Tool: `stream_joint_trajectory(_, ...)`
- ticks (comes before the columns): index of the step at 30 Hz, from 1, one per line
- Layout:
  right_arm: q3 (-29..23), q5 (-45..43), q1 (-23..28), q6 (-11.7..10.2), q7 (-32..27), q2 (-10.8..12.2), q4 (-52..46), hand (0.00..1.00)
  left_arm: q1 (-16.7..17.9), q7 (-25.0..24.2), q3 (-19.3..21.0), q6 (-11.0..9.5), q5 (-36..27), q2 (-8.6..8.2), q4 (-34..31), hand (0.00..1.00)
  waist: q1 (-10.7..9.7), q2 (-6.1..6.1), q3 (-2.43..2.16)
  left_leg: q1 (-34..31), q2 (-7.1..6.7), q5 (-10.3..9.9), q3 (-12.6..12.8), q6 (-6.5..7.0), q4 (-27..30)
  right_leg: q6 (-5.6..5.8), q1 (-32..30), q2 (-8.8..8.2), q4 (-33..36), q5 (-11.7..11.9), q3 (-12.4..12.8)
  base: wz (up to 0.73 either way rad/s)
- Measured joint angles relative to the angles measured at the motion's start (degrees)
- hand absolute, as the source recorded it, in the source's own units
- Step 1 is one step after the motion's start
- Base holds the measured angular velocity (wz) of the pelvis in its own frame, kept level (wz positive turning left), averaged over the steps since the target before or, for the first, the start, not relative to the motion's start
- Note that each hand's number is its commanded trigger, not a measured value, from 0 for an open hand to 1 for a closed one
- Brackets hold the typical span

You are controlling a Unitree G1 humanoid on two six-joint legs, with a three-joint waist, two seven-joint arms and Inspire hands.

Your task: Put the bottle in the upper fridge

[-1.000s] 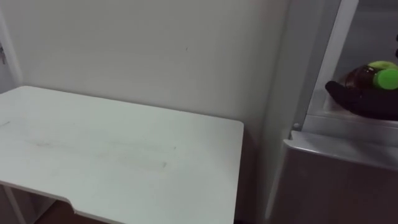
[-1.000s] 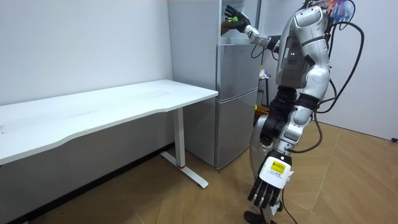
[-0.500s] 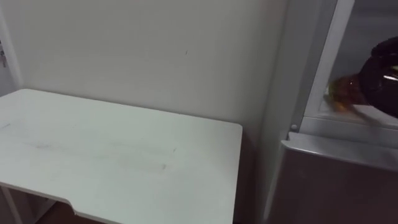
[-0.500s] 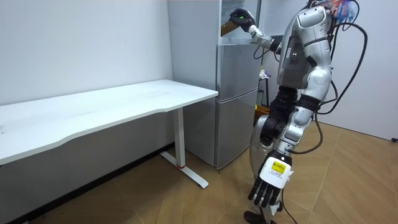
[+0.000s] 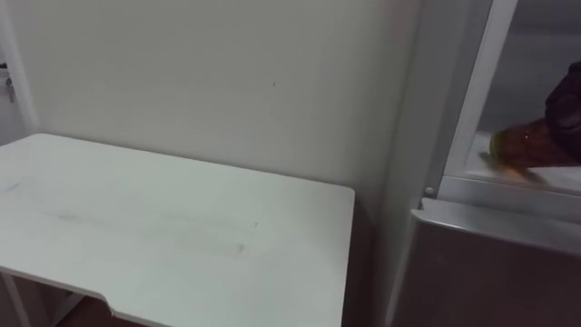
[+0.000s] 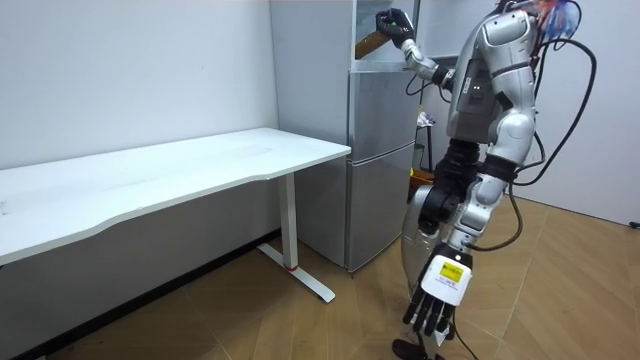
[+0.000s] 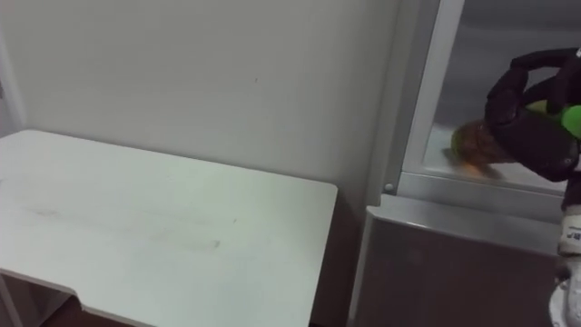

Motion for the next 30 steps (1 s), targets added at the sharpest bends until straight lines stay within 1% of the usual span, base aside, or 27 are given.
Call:
stream_joint_trajectory(2, 1.0, -0.2, -1.3, 0.3, -0.4, 0.0, 4.4, 0.00, -0.2, 0.0, -0.5, 0.2, -0.1, 0.04, -0.1, 0.00, 0.5, -0.07, 0.03, 0.0, 0.02, -0.2, 0.0, 0.04, 0.4, 0.00, 0.1, 0.00, 0.2, 0.0, 0.1, -0.02)
stream_joint_trajectory(4, 3.1, 0.2, -2.4, 2.4, -1.2, 0.0, 8.6, 0.00, -0.8, 0.0, -0.6, 0.6, -0.1, 0.12, -0.1, 0.00, 1.8, -0.18, 0.10, -0.2, -0.03, -0.2, 0.0, 0.05, 0.5, 0.00, -0.4, -0.10, 0.7, 0.0, 0.2, -0.06)
stream_joint_trajectory(5, 4.0, 0.1, -3.3, 3.3, -2.3, 0.2, 11.7, 0.00, -1.7, 0.0, -0.5, 0.9, 0.0, 0.33, -0.2, 0.00, 2.3, -0.34, 0.05, -1.1, -0.03, -0.2, -0.2, 0.05, 1.0, -0.01, -1.2, -0.19, 1.0, -0.1, 0.0, 0.00)
stream_joint_trajectory(6, 4.0, 0.0, -4.1, 3.3, -3.0, 0.2, 12.4, 0.00, -2.0, 0.0, -0.5, 1.0, 0.1, 0.40, -0.2, 0.00, 2.6, -0.33, 0.03, -1.6, -0.03, -0.2, -0.2, 0.05, 1.1, 0.01, -1.6, -0.20, 1.1, -0.1, -0.1, 0.00)
stream_joint_trajectory(7, 4.1, 0.1, -6.4, 3.4, -3.7, 0.2, 13.7, 0.00, -2.5, 0.0, -0.5, 1.0, 0.1, 0.71, -0.2, 0.00, 2.8, -0.29, 0.03, -2.4, 0.01, -0.2, -0.3, 0.01, 1.3, -0.09, -1.9, -0.17, 1.0, 0.2, -0.2, 0.10)
stream_joint_trajectory(8, 5.1, 0.1, -8.7, 3.9, -3.6, 0.2, 16.6, 0.00, -2.9, 0.0, -0.5, 1.0, 0.1, 1.24, -0.2, 0.00, 2.6, -0.34, 0.07, -3.1, 0.02, -0.1, -0.9, -0.03, 1.7, -0.44, -2.0, -0.17, 0.7, 0.5, -1.0, 0.15)
stream_joint_trajectory(10, 5.9, 0.1, -10.1, 4.5, -4.4, 0.2, 19.6, 0.00, -3.4, 0.0, -0.6, 1.0, 0.1, 1.94, -0.3, 0.00, 2.8, -0.33, 0.07, -3.6, -0.01, -0.1, -1.7, -0.05, 2.5, -0.46, -1.9, -0.22, 0.7, 0.5, -1.7, 0.26)
stream_joint_trajectory(11, 6.3, 0.3, -11.0, 4.6, -5.0, 0.2, 20.9, 0.00, -3.4, 0.0, -1.6, 1.3, 0.1, 2.50, -0.3, 0.00, 2.9, -0.25, 0.05, -4.0, -0.01, -0.1, -2.0, -0.06, 2.7, -0.43, -2.1, -0.22, 0.6, 0.5, -2.0, 0.22)
stream_joint_trajectory(12, 6.4, 0.5, -11.4, 4.6, -5.2, 0.2, 21.5, 0.00, -3.4, 0.0, -1.9, 1.3, 0.1, 2.71, -0.4, 0.00, 2.9, -0.24, 0.06, -4.4, 0.00, -0.2, -2.2, -0.07, 2.9, -0.42, -2.3, -0.22, 0.5, 0.5, -2.2, 0.14)
stream_joint_trajectory(14, 7.5, 0.8, -12.7, 4.7, -6.5, 0.2, 23.2, 0.00, -3.6, 0.0, -2.3, 1.5, 0.1, 2.80, -0.4, 0.00, 3.2, -0.21, 0.01, -6.1, -0.04, -0.1, -2.4, -0.13, 3.3, -0.67, -3.6, -0.22, 0.6, 0.7, -2.6, 0.03)
stream_joint_trajectory(16, 8.2, 1.2, -13.4, 4.4, -7.4, 0.2, 23.7, 0.00, -3.5, 0.0, -2.6, 2.3, 0.0, 2.81, -0.4, 0.00, 3.0, -0.11, 0.05, -6.8, -0.08, -0.1, -2.4, -0.18, 3.6, -0.78, -4.0, -0.18, 0.6, 0.7, -2.9, 0.03)
stream_joint_trajectory(17, 8.6, 1.5, -13.9, 4.4, -7.9, 0.1, 24.2, 0.00, -3.7, 0.0, -2.9, 2.6, 0.0, 2.87, -0.4, 0.00, 2.7, -0.08, 0.06, -7.1, -0.06, -0.2, -2.9, -0.24, 4.2, -0.80, -4.0, -0.14, 0.6, 0.7, -3.1, 0.10)
stream_joint_trajectory(18, 8.7, 1.7, -14.2, 4.4, -8.1, 0.1, 24.6, 0.00, -3.8, 0.0, -3.2, 2.6, 0.0, 2.95, -0.4, 0.00, 2.6, -0.07, 0.07, -7.3, -0.06, -0.2, -3.0, -0.26, 4.3, -0.80, -4.0, -0.14, 0.6, 0.7, -3.3, 0.14)
stream_joint_trajectory(20, 9.1, 2.8, -15.6, 4.5, -8.7, -0.1, 26.6, 0.00, -4.6, 0.0, -5.0, 2.8, -0.1, 3.25, -0.3, 0.00, 2.6, 0.03, 0.08, -8.2, 0.02, -0.2, -3.5, -0.29, 5.2, -0.72, -4.4, -0.13, 0.6, 0.6, -3.8, 0.11)
stream_joint_trajectory(23, 9.2, 3.3, -17.3, 4.6, -9.4, -0.1, 28.0, 0.00, -5.4, 0.0, -6.0, 2.9, -0.1, 3.33, -0.4, 0.00, 3.2, 0.09, 0.04, -9.1, 0.13, 0.0, -3.5, -0.47, 5.3, -0.52, -5.9, -0.16, 0.8, 0.8, -3.6, -0.01)
stream_joint_trajectory(25, 9.2, 4.2, -17.5, 4.6, -9.5, -0.1, 28.0, 0.00, -5.4, 0.0, -6.0, 2.9, 0.0, 3.35, -0.6, 0.00, 3.4, 0.23, -0.01, -9.4, 0.23, 0.0, -3.5, -0.62, 5.3, -0.51, -6.1, -0.16, 0.9, 0.9, -3.5, 0.00)
stream_joint_trajectory(28, 9.4, 5.1, -17.6, 5.1, -8.9, -0.1, 27.0, 0.00, -4.4, 0.0, -6.0, 2.8, 0.0, 3.33, -1.6, 0.00, 3.4, 0.32, -0.05, -9.3, 0.27, 0.2, -3.0, -0.64, 5.0, -0.60, -6.4, -0.15, 1.1, 1.0, -3.0, -0.05)
stream_joint_trajectory(29, 9.3, 5.2, -17.6, 5.3, -8.5, -0.1, 25.9, 0.00, -4.1, -0.1, -6.0, 2.8, 0.0, 3.34, -1.6, 0.00, 3.1, 0.42, -0.09, -9.2, 0.30, 0.4, -3.0, -0.45, 4.9, -0.67, -6.4, -0.12, 1.0, 1.1, -3.0, -0.07)
stream_joint_trajectory(30, 9.0, 5.5, -17.6, 5.7, -8.0, -0.1, 25.0, 0.00, -4.0, -0.2, -6.0, 2.8, 0.0, 3.33, -1.6, 0.00, 2.4, 0.56, -0.11, -9.1, 0.29, 0.4, -3.0, -0.45, 4.9, -0.73, -6.2, -0.12, 1.0, 1.1, -3.0, 0.00)
